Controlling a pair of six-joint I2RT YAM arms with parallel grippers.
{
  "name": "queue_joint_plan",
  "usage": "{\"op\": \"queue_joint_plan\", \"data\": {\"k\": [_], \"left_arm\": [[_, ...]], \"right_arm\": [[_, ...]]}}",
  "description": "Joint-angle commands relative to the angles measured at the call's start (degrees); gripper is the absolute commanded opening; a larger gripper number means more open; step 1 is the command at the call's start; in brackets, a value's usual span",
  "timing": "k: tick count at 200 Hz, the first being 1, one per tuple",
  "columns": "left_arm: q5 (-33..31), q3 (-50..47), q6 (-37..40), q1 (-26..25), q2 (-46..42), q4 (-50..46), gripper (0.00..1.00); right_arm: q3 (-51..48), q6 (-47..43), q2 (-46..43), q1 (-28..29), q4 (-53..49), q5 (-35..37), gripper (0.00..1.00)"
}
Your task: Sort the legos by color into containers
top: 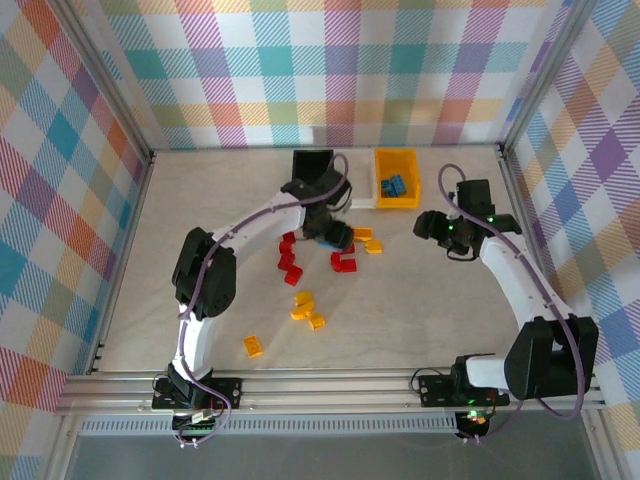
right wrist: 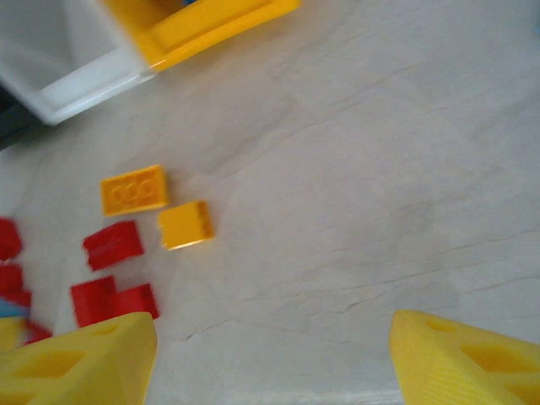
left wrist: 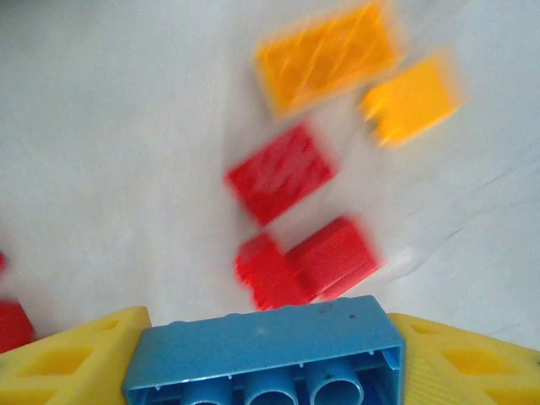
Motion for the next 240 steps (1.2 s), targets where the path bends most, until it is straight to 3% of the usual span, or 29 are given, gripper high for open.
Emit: {"op": "queue_joint_plan", "data": {"k": [1,37,52,108,167,216,236,240], "left_arm": [[2.15,13.95,0.17,0.13,5.6,-3.22,0.66],[4.37,39.51,-0.02,0.43,21.39,-2.46,0.67],[6.22,45.81,-1.05,0.74,26.64,1.35,0.67],[10.16,46.21,-3.79,0.57,33.5,21.86,0.7],[11.65,46.73,-6.15,0.59,37.32,30.12,0.71],[6.44,47.04,-5.33,-0.05,39.79,39.72,0.73],[0.35,47.22,-5.04,-0.04,41.83,43.96,0.99],[-0.38,47.3,-4.98,0.0,42.35,44.7,1.0]], "right_arm": [[-0.8,2.5,1.37,-4.61,0.7,1.88,0.73],[-0.25,2.96,4.93,-11.1,3.27,-0.15,0.73],[0.39,2.77,6.87,-12.97,4.21,-0.29,0.73],[1.05,2.0,13.92,-17.56,8.8,-0.02,0.73],[2.37,2.73,18.18,-18.2,12.61,-2.78,0.73],[2.75,2.37,18.03,-18.2,13.68,-6.52,0.73],[1.96,2.85,17.35,-18.2,14.83,-8.58,0.73],[1.85,2.84,17.23,-18.16,15.01,-8.8,0.73]]}}
